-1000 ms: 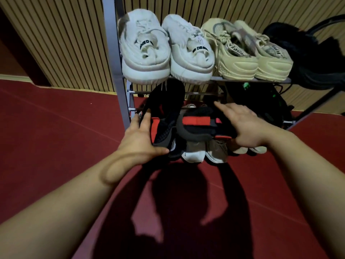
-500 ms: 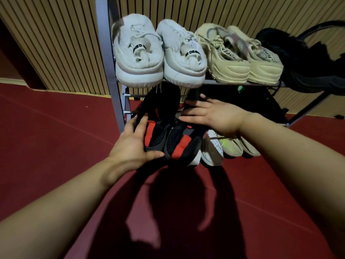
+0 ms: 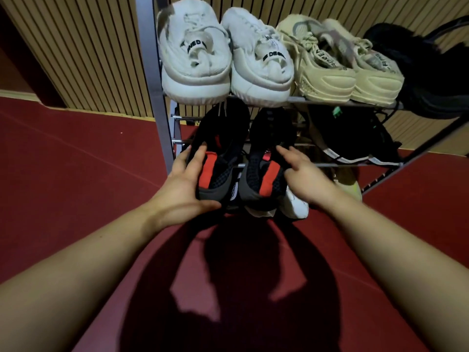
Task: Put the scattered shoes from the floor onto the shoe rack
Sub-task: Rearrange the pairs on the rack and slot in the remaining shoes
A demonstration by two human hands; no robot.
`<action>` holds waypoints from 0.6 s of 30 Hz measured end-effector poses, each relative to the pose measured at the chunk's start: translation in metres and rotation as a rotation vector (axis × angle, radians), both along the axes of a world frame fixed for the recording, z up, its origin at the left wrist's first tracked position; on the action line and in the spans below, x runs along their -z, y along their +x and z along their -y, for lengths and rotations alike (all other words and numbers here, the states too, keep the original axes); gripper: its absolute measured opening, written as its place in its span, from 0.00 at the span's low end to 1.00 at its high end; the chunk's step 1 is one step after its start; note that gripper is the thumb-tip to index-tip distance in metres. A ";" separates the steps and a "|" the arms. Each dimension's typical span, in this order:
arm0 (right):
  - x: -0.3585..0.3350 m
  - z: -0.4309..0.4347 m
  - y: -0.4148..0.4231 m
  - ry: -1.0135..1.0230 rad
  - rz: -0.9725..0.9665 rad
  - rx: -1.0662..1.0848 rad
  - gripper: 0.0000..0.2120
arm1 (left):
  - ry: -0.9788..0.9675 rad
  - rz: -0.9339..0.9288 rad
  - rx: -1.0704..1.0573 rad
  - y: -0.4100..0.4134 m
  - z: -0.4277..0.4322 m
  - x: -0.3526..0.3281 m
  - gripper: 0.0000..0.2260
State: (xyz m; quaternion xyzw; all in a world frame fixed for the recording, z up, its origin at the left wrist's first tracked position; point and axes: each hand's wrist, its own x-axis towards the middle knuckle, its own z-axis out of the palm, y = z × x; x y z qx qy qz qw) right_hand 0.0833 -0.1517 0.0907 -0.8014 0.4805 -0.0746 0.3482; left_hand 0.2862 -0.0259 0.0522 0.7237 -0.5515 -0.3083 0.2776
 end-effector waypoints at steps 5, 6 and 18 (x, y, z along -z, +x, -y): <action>0.028 -0.037 0.026 0.056 0.352 0.286 0.34 | 0.020 -0.026 0.097 0.009 -0.004 -0.001 0.48; 0.032 -0.042 0.025 0.010 0.323 0.267 0.40 | 0.016 -0.028 0.102 0.010 -0.003 -0.001 0.48; 0.029 0.019 -0.021 -0.230 -0.029 -0.375 0.40 | -0.090 0.048 -0.102 -0.033 0.012 0.012 0.46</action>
